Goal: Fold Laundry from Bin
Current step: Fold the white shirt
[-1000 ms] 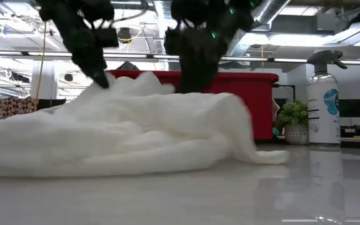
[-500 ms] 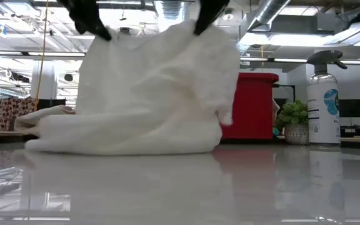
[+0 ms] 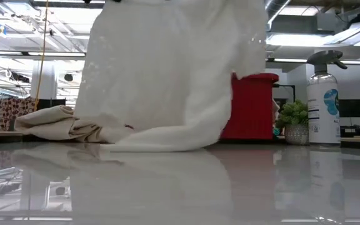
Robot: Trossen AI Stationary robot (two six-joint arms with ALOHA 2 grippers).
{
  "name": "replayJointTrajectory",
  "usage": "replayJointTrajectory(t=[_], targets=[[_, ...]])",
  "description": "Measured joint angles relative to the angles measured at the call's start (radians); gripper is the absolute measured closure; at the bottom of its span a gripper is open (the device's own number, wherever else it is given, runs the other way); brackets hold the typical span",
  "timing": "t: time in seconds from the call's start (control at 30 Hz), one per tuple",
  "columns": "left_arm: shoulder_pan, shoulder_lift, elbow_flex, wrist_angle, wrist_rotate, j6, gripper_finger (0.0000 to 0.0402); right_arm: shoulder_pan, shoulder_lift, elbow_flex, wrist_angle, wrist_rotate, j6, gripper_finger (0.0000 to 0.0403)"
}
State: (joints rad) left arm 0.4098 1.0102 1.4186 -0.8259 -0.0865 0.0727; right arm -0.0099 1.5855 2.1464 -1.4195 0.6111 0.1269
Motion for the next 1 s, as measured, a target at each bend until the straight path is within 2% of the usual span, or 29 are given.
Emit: replayJointTrajectory(t=[0.2,0.4,0.57,0.7,0.8,0.87,1.0], targets=[[-0.084,0.044,0.163,-0.066,0.165,-0.175,0.0401,0.134,-0.076,0.000,0.029,-0.046,0.089,0.0376],[-0.267,0.065,0.278,-0.086,0.257,-0.369,0.0401,0.328,-0.080,0.000,0.067,-0.066,0.167,0.0376],[-0.478,0.082,0.306,-0.053,0.262,-0.575,0.0401,0.505,-0.076,0.000,0.195,-0.056,0.211,0.0376],[-0.647,0.102,0.307,0.085,0.263,-0.713,0.0401,0.638,-0.075,0.000,0.302,-0.007,0.223,0.0376],[-0.747,0.110,0.306,0.222,0.261,-0.752,0.0401,0.712,-0.075,0.000,0.358,0.052,0.243,0.0376],[-0.779,0.114,0.315,0.277,0.241,-0.749,0.0401,0.748,-0.079,0.000,0.361,0.094,0.265,0.0368],[-0.780,0.116,0.359,0.227,0.159,-0.684,0.0401,0.767,-0.081,0.000,0.323,0.218,0.265,0.0318]])
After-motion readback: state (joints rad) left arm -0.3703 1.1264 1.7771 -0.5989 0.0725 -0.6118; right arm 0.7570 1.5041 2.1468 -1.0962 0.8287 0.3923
